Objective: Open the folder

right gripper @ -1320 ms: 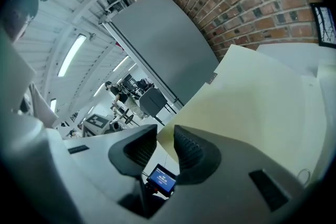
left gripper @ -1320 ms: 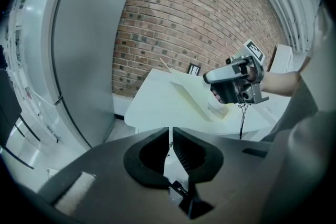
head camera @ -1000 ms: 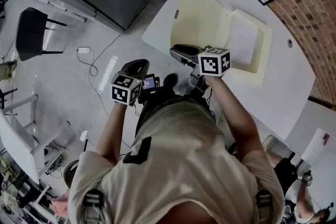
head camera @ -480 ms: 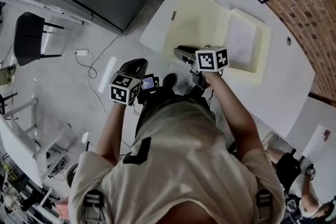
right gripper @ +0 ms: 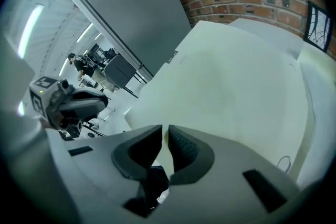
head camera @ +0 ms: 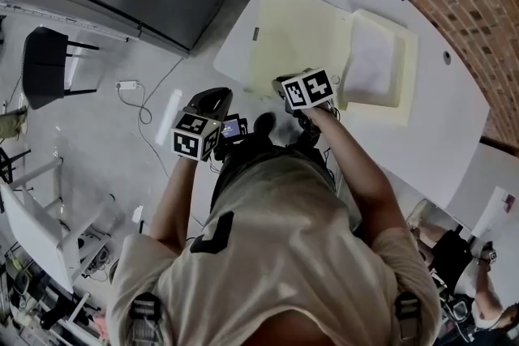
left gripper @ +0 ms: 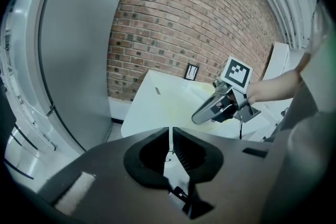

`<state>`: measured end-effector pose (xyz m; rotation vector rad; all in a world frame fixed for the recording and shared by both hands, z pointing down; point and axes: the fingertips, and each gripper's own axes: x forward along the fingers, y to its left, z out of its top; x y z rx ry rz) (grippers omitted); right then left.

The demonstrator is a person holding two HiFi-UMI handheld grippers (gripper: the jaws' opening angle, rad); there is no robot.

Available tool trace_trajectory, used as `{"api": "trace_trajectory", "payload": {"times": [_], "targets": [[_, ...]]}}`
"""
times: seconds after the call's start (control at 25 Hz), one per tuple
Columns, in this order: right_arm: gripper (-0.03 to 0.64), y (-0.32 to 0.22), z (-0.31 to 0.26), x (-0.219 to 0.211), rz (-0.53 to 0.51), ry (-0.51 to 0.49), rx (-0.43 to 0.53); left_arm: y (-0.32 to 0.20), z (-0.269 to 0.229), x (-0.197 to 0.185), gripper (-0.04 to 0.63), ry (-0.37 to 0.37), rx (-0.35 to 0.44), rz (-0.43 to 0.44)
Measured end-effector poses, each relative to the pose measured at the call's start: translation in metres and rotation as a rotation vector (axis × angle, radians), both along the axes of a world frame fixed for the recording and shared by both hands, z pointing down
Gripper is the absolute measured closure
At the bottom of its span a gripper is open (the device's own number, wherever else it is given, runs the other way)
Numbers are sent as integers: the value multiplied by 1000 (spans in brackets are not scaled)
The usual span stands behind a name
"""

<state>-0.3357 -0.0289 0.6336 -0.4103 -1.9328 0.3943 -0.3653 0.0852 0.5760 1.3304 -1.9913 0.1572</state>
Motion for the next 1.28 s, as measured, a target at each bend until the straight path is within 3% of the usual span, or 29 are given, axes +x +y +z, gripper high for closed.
{"api": "trace_trajectory", "payload": {"times": [0.4,0.64,0.92,1.28], "targets": [[595,-1,31,-3,-52,45,109,-4,2,4,574,31,1,2],[611,-7,32,-19,-42,14,160,-1,4,3,574,35,-16,4],[609,-9,28,-22,-41,1,165,-11,-6,-8,574,12,6,18],[609,-18,-11,-30,98,-127,72,-25,-19,-16,574,-11,35,53]]}}
